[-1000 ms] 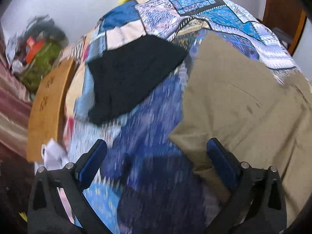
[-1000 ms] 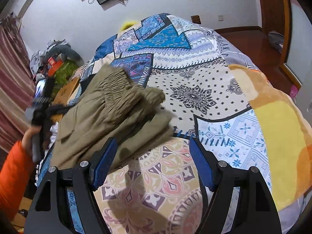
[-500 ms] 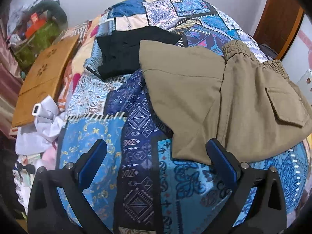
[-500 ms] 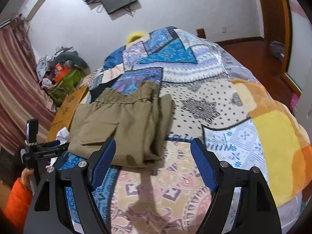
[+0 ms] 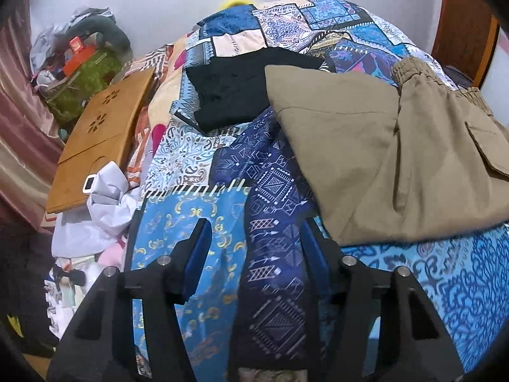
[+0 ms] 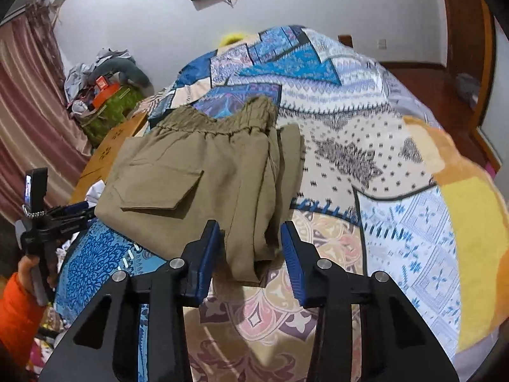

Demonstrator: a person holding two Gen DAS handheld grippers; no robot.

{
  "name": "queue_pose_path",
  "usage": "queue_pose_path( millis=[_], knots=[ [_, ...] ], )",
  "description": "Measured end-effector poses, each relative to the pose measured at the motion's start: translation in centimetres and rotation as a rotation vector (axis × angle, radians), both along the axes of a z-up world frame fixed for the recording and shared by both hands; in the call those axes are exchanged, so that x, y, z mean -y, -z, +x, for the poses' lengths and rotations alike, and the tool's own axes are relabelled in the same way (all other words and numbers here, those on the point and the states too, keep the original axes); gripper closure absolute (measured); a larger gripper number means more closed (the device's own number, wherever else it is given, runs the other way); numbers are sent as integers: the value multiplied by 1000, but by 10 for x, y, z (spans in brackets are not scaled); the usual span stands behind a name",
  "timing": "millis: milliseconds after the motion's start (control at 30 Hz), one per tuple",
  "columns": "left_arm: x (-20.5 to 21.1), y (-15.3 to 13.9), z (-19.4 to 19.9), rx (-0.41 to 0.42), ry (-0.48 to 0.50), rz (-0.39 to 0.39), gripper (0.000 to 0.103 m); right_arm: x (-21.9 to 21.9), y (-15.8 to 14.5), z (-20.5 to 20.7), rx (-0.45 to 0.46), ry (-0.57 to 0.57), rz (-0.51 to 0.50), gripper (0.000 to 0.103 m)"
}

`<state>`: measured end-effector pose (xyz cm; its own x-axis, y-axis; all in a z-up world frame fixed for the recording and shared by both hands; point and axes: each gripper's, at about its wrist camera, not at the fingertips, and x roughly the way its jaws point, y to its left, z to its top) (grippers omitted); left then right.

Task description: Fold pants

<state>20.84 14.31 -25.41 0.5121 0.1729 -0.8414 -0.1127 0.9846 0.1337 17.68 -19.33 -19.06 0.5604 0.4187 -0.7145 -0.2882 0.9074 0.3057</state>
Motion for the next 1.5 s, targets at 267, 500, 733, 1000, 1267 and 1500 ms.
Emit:
queue_pose_path(
  millis=[267, 500, 733, 1000, 1267, 1500],
  knots=[
    [2, -49, 20, 85, 85, -139, 44, 5, -24, 16, 40, 8, -15, 66],
    [41, -31, 68, -17, 227, -197, 44, -8, -20, 46, 15, -32, -59, 66],
    [49, -12, 70, -24, 230, -192, 42, -17, 14, 60, -65, -113, -134, 67],
    [29, -5, 71, -36, 140, -109, 45, -7, 16, 59, -56, -70, -82, 72],
    [30, -57, 81, 81, 166, -152, 44, -9, -15, 64, -30, -116, -113, 69],
    [73, -68, 116, 63, 291, -244, 43, -23, -28, 95, -6, -138, -101, 64]
  ],
)
